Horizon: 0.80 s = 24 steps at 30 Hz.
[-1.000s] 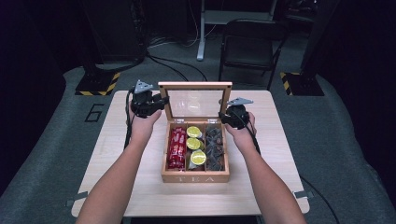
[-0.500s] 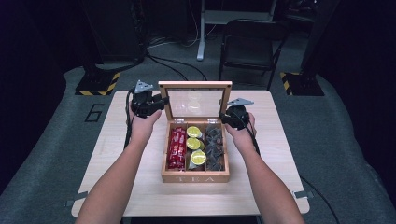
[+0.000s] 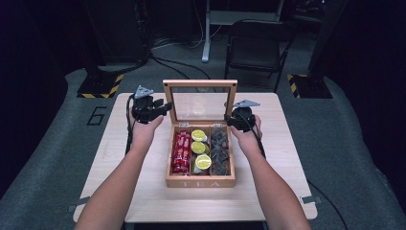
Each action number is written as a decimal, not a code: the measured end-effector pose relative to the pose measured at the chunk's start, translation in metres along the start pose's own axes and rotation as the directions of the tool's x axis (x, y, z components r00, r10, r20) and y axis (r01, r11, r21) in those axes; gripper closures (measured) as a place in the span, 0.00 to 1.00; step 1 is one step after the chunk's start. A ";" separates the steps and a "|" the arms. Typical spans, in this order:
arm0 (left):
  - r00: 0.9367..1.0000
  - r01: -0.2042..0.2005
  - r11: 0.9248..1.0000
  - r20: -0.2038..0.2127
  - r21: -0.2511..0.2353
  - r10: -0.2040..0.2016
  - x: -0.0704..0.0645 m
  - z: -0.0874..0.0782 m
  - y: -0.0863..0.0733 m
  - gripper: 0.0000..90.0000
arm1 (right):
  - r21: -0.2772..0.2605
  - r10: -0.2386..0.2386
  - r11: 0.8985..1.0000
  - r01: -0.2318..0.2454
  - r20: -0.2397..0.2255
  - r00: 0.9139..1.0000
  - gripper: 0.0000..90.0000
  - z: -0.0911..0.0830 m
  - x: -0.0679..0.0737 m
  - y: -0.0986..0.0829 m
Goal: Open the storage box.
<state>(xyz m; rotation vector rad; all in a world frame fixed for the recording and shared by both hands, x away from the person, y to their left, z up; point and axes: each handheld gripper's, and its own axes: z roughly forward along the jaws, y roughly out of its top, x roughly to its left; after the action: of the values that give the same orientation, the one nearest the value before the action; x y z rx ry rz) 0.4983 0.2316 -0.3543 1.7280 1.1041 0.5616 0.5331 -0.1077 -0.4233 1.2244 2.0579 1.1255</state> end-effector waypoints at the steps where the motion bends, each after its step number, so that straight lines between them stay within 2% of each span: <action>1: 1.000 -0.007 1.000 -0.001 0.002 0.007 0.000 0.000 -0.001 0.60 | 0.002 0.009 1.000 -0.009 0.004 1.000 0.72 0.000 0.001 0.000; 24: 1.000 -0.018 1.000 0.014 0.000 0.018 0.001 -0.009 -0.008 0.57 | 0.033 0.037 0.999 -0.038 0.031 0.999 0.72 0.009 -0.002 0.007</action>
<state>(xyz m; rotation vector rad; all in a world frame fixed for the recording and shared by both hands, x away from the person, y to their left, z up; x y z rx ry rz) 0.4889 0.2379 -0.3580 1.7411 1.0793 0.5596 0.5445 -0.1037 -0.4221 1.2935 2.0468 1.0872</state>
